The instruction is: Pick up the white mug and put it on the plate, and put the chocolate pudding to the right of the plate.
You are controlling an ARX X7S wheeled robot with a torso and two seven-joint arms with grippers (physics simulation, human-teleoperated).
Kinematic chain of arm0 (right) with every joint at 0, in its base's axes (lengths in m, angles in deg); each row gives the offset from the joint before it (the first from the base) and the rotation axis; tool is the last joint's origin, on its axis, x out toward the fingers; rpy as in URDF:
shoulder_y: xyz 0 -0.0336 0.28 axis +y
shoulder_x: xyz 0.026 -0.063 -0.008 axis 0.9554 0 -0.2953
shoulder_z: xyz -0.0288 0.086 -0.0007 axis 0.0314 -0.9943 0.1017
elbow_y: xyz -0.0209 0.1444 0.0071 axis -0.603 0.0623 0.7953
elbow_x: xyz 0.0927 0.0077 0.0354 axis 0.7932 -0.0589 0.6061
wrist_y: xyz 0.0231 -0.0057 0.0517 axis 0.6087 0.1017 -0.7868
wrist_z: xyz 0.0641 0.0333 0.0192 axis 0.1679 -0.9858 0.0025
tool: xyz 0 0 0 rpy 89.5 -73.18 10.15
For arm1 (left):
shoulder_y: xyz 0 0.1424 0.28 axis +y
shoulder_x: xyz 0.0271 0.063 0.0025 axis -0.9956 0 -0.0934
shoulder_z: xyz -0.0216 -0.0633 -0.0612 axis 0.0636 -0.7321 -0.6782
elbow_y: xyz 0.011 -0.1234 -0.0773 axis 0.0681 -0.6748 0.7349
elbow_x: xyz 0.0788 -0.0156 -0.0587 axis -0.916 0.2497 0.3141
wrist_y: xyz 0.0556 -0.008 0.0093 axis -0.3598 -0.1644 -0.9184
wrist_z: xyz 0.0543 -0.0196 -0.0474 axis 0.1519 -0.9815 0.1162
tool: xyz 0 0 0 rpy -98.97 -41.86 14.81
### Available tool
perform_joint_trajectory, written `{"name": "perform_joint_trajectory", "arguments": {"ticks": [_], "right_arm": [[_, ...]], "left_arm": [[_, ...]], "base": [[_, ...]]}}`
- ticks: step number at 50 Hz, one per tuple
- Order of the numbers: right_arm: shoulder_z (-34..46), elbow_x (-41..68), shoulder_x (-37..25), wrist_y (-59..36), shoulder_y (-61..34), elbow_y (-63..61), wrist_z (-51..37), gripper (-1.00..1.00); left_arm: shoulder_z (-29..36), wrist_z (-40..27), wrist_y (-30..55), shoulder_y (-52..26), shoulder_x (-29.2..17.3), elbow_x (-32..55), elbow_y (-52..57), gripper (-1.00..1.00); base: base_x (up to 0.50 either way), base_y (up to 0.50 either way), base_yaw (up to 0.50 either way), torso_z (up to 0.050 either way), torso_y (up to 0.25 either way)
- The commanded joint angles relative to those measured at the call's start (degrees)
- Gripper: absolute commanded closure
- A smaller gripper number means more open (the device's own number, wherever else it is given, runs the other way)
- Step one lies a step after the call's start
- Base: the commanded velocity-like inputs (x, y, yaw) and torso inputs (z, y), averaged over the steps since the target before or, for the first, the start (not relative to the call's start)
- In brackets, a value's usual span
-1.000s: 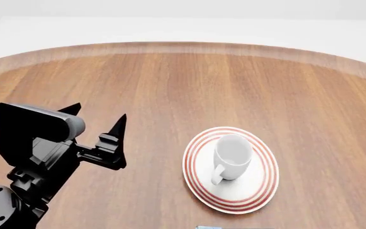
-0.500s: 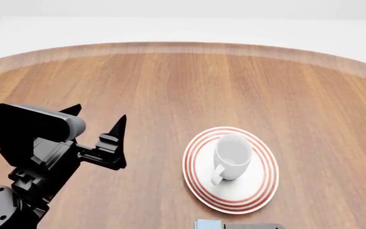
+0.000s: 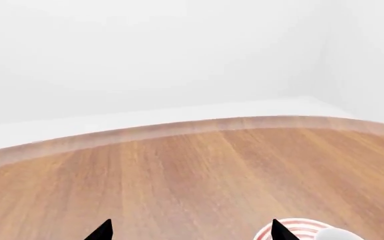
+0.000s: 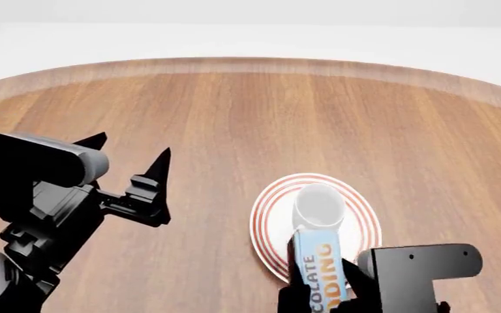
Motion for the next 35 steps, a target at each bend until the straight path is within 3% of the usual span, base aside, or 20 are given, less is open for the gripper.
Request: {"name": "perform_joint_trajectory", "arguments": {"ticks": [1,11,25,28,32,35], "right_arm": [[-3.53,10.52,-11.60,7.88,-13.33,-1.21,-0.26,1.00],[-23.83,23.33,-25.62,6.52,-13.08,-1.21,-0.26,1.00],[-35.93,18.82,-41.91,11.79,-7.21,1.54,2.09,1.00],[-35.77,17.24,-42.08,8.67,-10.59,4.13,4.40,1.00],[-30.73,13.46,-36.99,-2.61,-22.32,9.34,7.43,1.00],[-29.01,7.55,-33.94,-5.95,-24.14,14.84,12.55,1.00]], "left_arm": [[-1.96,1.35,0.23,-0.86,0.70,-0.06,0.55,-1.00],[-2.29,0.87,0.11,-0.71,-0.75,0.39,1.73,-1.00],[-2.62,0.45,-0.14,-0.42,-1.77,0.20,2.15,-1.00],[-2.58,0.37,-0.24,-0.24,-1.74,0.01,2.19,-1.00],[-2.56,0.55,-0.28,-0.12,-1.55,-0.16,1.95,-1.00],[-2.52,0.70,-0.38,0.05,-1.41,-0.31,1.72,-1.00]], "base": [[0.00,0.00,0.00,0.000,0.000],[0.00,0.00,0.00,0.000,0.000],[0.00,0.00,0.00,0.000,0.000],[0.00,0.00,0.00,0.000,0.000],[0.00,0.00,0.00,0.000,0.000],[0.00,0.00,0.00,0.000,0.000]]}}
